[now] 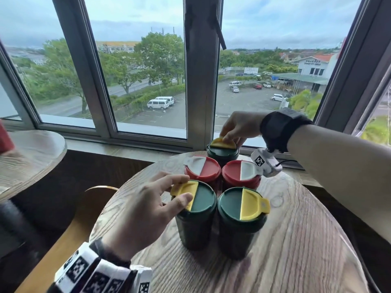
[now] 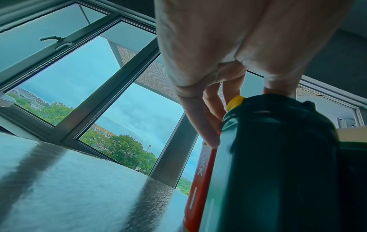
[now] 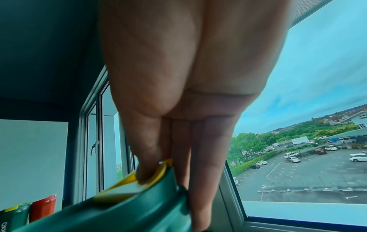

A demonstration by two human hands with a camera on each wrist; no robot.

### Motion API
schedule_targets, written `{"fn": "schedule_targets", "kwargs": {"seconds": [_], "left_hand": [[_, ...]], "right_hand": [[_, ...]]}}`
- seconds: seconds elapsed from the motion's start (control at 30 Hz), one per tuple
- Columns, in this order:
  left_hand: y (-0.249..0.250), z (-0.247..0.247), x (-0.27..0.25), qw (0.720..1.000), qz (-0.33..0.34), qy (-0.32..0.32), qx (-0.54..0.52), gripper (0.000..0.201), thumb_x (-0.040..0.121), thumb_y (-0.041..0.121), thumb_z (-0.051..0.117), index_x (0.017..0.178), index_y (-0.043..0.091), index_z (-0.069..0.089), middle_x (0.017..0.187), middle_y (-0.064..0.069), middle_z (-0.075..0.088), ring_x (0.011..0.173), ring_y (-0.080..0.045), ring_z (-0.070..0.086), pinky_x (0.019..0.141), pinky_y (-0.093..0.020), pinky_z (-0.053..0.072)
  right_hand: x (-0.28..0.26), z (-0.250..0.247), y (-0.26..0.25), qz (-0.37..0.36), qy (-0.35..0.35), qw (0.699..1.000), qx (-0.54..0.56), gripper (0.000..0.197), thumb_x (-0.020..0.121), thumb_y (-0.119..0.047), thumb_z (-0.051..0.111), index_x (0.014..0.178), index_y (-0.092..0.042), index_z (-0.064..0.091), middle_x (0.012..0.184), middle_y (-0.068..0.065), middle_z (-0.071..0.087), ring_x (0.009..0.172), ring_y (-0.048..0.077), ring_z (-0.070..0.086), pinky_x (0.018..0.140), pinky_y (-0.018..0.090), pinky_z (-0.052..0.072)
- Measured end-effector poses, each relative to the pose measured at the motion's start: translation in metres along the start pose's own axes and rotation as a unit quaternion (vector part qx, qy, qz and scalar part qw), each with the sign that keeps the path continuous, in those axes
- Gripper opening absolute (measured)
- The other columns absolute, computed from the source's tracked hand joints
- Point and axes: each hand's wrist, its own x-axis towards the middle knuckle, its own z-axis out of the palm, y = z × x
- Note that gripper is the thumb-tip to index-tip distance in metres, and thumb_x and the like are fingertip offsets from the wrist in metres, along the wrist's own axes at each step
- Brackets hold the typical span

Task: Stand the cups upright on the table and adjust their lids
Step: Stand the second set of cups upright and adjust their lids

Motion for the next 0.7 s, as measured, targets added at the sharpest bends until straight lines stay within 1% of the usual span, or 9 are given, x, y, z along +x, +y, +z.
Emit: {"fn": "schedule_targets", "kwargs": {"seconds": [0.07, 0.13, 0.2, 0.27, 0.33, 0.4, 0.43, 0.57, 0.7], "left_hand": [[-0.001, 0.000, 0.000, 1.000, 0.002, 0.000, -0.004, 0.040, 0.083, 0.048, 0.066, 0.120, 0.034, 0.074, 0.112, 0.015, 0.069, 0.107, -0.002, 0.065, 0.073, -0.025, 0.059], [-0.002, 0.001, 0.001, 1.000, 0.001, 0.001, -0.009, 0.040, 0.083, 0.047, 0.066, 0.119, 0.034, 0.074, 0.112, 0.015, 0.069, 0.108, -0.001, 0.064, 0.071, -0.023, 0.059], [-0.002, 0.002, 0.002, 1.000, 0.003, 0.000, -0.015, 0.039, 0.083, 0.046, 0.067, 0.119, 0.034, 0.074, 0.112, 0.015, 0.069, 0.109, 0.000, 0.064, 0.071, -0.021, 0.059], [-0.003, 0.003, 0.001, 1.000, 0.004, 0.000, -0.021, 0.039, 0.083, 0.046, 0.067, 0.119, 0.034, 0.074, 0.112, 0.015, 0.069, 0.108, -0.001, 0.064, 0.071, -0.021, 0.060], [-0.005, 0.003, 0.001, 1.000, 0.005, 0.000, -0.028, 0.040, 0.083, 0.047, 0.067, 0.120, 0.033, 0.074, 0.113, 0.014, 0.069, 0.108, -0.003, 0.065, 0.071, -0.024, 0.061], [-0.007, 0.003, 0.002, 0.999, 0.008, 0.001, -0.034, 0.044, 0.081, 0.053, 0.065, 0.120, 0.034, 0.074, 0.113, 0.014, 0.069, 0.108, -0.005, 0.066, 0.071, -0.028, 0.062], [-0.008, 0.003, 0.002, 0.999, 0.010, 0.003, -0.036, 0.046, 0.080, 0.055, 0.064, 0.120, 0.034, 0.073, 0.113, 0.014, 0.069, 0.108, -0.005, 0.066, 0.071, -0.029, 0.062], [-0.009, 0.003, 0.002, 0.999, 0.012, 0.006, -0.037, 0.049, 0.078, 0.058, 0.061, 0.120, 0.036, 0.073, 0.113, 0.014, 0.069, 0.109, -0.004, 0.066, 0.071, -0.029, 0.062], [-0.007, 0.004, -0.001, 1.000, 0.008, 0.012, -0.025, 0.051, 0.079, 0.063, 0.057, 0.121, 0.037, 0.071, 0.113, 0.018, 0.069, 0.108, 0.002, 0.064, 0.072, -0.026, 0.059]], "right_hand": [[0.000, 0.002, -0.001, -0.001, -0.008, 1.000, 0.007, 0.025, 0.096, 0.000, 0.065, 0.120, 0.005, 0.071, 0.105, 0.032, 0.074, 0.077, 0.028, 0.075, 0.074, 0.036, 0.066], [0.000, 0.004, -0.001, 0.001, -0.012, 1.000, 0.004, 0.025, 0.096, -0.001, 0.066, 0.119, 0.005, 0.071, 0.105, 0.032, 0.074, 0.078, 0.029, 0.075, 0.076, 0.040, 0.066], [0.000, 0.005, 0.001, 0.004, -0.017, 1.000, -0.001, 0.026, 0.095, -0.002, 0.067, 0.120, 0.004, 0.071, 0.105, 0.030, 0.075, 0.085, 0.034, 0.077, 0.083, 0.047, 0.064], [-0.002, 0.004, 0.002, 0.006, -0.021, 1.000, 0.000, 0.025, 0.096, -0.003, 0.067, 0.119, 0.002, 0.072, 0.104, 0.029, 0.075, 0.094, 0.039, 0.076, 0.088, 0.051, 0.062], [-0.005, 0.004, 0.002, 0.007, -0.025, 1.000, 0.002, 0.024, 0.096, -0.004, 0.067, 0.119, 0.000, 0.072, 0.106, 0.028, 0.075, 0.094, 0.037, 0.076, 0.087, 0.049, 0.063], [-0.007, 0.004, 0.002, 0.008, -0.027, 1.000, 0.000, 0.025, 0.096, -0.006, 0.067, 0.121, -0.001, 0.072, 0.110, 0.026, 0.075, 0.090, 0.030, 0.077, 0.081, 0.043, 0.065], [-0.007, 0.004, 0.002, 0.008, -0.026, 1.000, -0.001, 0.026, 0.097, -0.008, 0.067, 0.121, -0.002, 0.072, 0.112, 0.025, 0.074, 0.089, 0.027, 0.076, 0.080, 0.042, 0.065], [-0.014, 0.001, 0.001, 0.011, -0.025, 0.999, -0.017, 0.032, 0.098, -0.019, 0.067, 0.127, -0.006, 0.070, 0.118, 0.016, 0.074, 0.104, 0.028, 0.074, 0.089, 0.049, 0.063], [-0.032, -0.005, 0.005, 0.011, -0.003, 1.000, -0.006, 0.035, 0.099, -0.022, 0.066, 0.130, -0.007, 0.067, 0.118, 0.012, 0.074, 0.104, 0.025, 0.074, 0.090, 0.049, 0.062]]}}
